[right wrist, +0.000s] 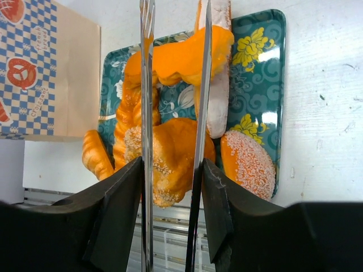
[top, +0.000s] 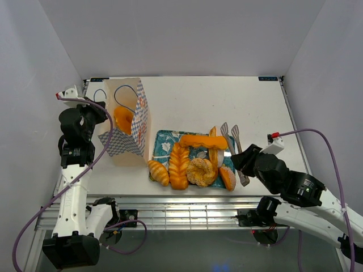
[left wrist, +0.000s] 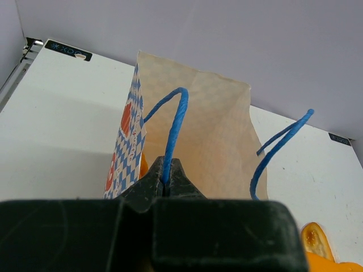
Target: Place the fake bread into the paper bag
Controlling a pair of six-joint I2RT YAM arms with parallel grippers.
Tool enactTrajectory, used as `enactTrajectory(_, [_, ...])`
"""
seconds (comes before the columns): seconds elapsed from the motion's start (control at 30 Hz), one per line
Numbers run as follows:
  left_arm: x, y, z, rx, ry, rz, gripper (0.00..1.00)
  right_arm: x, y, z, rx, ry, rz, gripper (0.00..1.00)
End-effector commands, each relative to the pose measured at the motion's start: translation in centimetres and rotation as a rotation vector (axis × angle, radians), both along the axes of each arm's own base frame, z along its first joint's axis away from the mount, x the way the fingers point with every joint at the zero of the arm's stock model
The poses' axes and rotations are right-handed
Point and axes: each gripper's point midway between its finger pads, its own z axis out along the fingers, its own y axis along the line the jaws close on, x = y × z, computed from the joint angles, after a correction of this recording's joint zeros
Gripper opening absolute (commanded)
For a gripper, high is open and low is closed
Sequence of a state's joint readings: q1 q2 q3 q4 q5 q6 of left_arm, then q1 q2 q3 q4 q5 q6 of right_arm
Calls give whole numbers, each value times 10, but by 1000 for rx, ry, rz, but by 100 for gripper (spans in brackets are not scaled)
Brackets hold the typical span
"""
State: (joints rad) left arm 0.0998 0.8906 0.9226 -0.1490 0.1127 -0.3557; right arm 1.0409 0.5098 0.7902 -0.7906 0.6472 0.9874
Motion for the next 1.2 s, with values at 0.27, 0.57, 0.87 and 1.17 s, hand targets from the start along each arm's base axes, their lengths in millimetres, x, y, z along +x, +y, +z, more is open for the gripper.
enactTrajectory(0.27, [-4, -1, -6, 4, 10, 2, 0, -5, -14, -38, 147, 103, -166, 50])
enactTrajectory(0.57, [-4, -6, -5, -10, 9, -26, 0, -7, -3, -39, 214, 128, -148, 51])
enactTrajectory(0.87, [-3, -7, -6, -14, 12, -34, 0, -4, 20, -45, 251, 158, -111, 51])
enactTrajectory(1.17, [-4, -7, -5, -12, 7, -29, 0, -1, 21, -33, 295, 135, -122, 30])
